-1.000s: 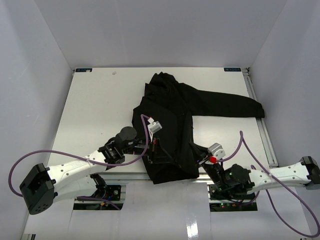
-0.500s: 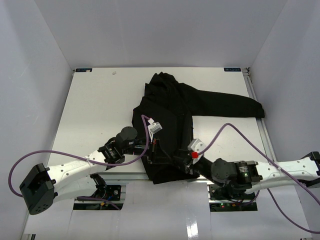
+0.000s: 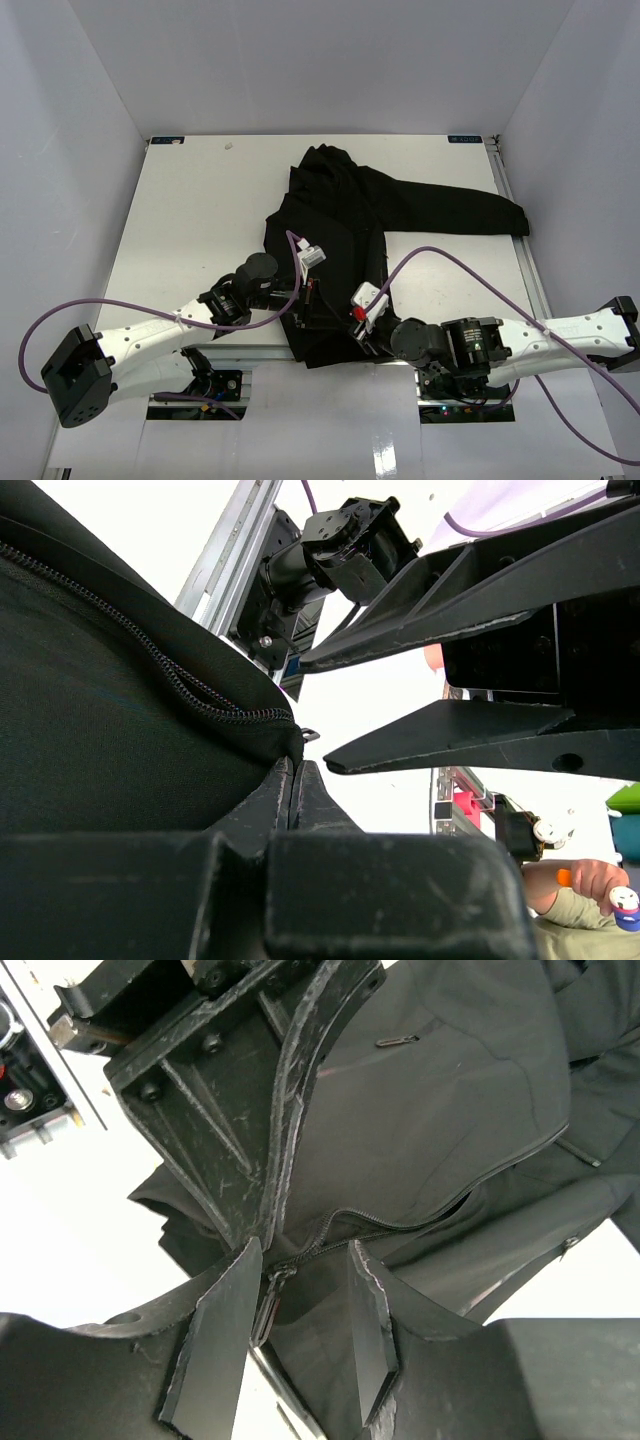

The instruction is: Zip up the jacket

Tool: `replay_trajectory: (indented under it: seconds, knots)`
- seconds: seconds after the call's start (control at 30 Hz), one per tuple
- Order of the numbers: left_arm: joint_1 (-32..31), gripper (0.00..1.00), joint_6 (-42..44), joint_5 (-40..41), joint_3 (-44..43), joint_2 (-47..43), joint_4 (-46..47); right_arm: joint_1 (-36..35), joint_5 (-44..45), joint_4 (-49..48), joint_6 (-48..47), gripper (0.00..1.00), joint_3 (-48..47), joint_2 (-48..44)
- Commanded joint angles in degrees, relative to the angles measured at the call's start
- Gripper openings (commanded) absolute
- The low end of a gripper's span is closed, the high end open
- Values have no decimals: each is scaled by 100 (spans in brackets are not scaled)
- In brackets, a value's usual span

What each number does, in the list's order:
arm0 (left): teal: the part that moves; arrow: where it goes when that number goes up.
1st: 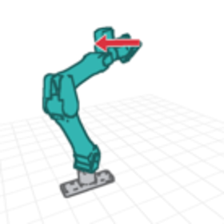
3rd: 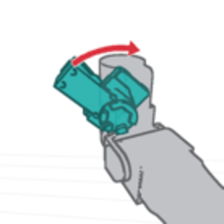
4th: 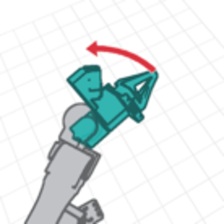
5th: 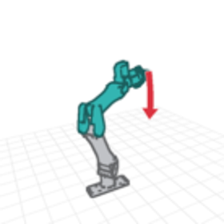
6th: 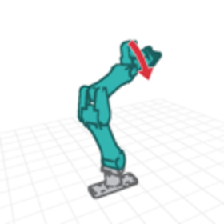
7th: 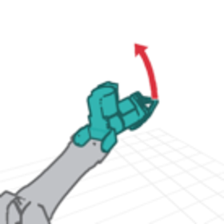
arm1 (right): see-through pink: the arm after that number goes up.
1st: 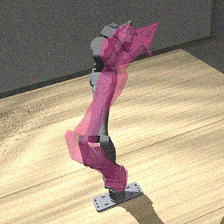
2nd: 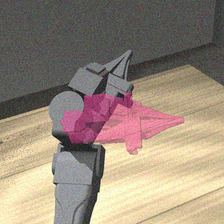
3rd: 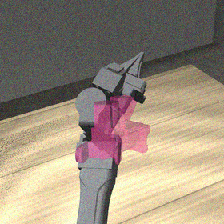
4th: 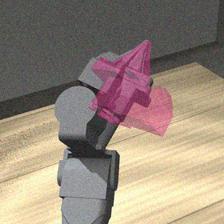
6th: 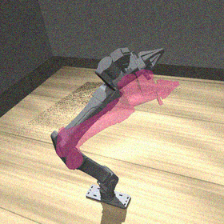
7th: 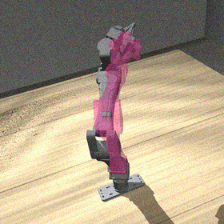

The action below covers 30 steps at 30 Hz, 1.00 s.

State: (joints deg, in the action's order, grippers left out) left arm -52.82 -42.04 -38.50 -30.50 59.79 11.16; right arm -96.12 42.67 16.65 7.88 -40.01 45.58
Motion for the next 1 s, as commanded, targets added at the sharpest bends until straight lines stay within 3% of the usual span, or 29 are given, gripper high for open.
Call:
replay_trajectory:
  seconds: [0.0,0.3,0.97]
  knots:
    - [8,0,-23,-139,-252,-44,-4,-39,-173,412,242,47,-458,-2]
    - [8,0,-11,-67,-257,6,-46,-41,-457,862,498,49,-707,308]
    - [17,0,13,-8,-272,59,-79,-74,70,1524,1135,50,-763,765]
